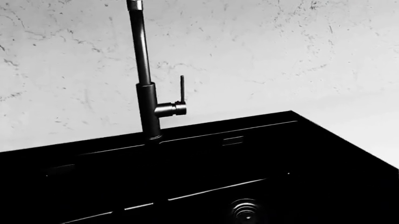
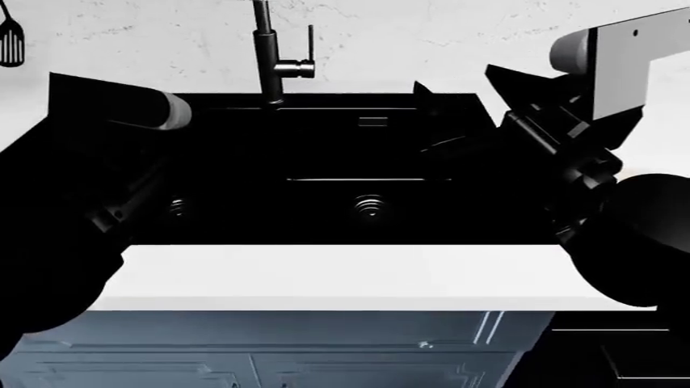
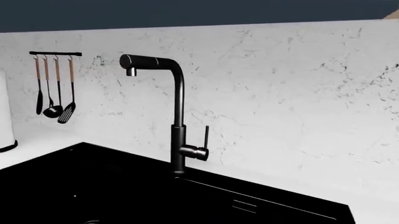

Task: Pick the chicken breast from the plate and place it on the cutting board. Then pick the condiment bottle from the cabinet and place it next to the cutting board.

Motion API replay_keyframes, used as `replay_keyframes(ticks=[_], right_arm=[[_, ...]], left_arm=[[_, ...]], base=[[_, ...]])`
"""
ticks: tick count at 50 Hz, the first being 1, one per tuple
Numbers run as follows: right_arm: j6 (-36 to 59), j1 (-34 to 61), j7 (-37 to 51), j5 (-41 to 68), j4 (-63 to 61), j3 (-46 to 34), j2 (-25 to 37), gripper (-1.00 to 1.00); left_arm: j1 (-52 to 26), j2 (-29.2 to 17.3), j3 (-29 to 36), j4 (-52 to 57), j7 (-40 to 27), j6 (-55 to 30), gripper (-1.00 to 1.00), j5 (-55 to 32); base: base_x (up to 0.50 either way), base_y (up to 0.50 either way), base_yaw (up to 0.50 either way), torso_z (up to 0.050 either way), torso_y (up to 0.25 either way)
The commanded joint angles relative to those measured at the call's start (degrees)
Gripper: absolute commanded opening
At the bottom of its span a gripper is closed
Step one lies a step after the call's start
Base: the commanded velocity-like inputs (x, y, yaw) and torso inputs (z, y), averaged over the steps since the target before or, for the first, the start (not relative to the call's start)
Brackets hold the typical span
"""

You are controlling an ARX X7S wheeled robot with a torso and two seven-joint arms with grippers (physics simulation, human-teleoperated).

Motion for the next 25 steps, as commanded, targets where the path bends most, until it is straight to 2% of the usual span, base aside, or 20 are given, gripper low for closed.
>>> replay_keyframes(ticks=[1, 5, 14, 25], right_arm=[[-0.7, -0.2, -0.7, -0.4, 0.5, -0.3, -0.7, 1.0], [-0.1, 0.2, -0.4, -0.2, 0.6, -0.6, -0.6, 1.0], [4.2, 5.1, 2.2, 3.2, 1.5, -1.5, -0.8, 1.0], [4.4, 6.0, 2.6, 3.8, 1.5, -1.4, -0.8, 1.0]], left_arm=[[0.6, -0.2, 0.0, 0.2, 0.0, 0.5, 1.0, -0.3], [0.3, -0.2, 0.1, 0.1, -0.2, 0.3, 1.0, -0.5], [-5.5, -0.1, 2.1, -3.0, 0.3, -1.4, 1.0, -0.3], [-8.4, -0.2, 2.9, -3.8, 0.3, -2.1, 1.0, -0.7]], base=[[0.0, 0.5, 0.0, 0.0, 0.0], [0.0, 0.48, 0.0, 0.0, 0.0], [0.0, 0.0, 0.0, 0.0, 0.0], [0.49, 0.0, 0.0, 0.0, 0.0]])
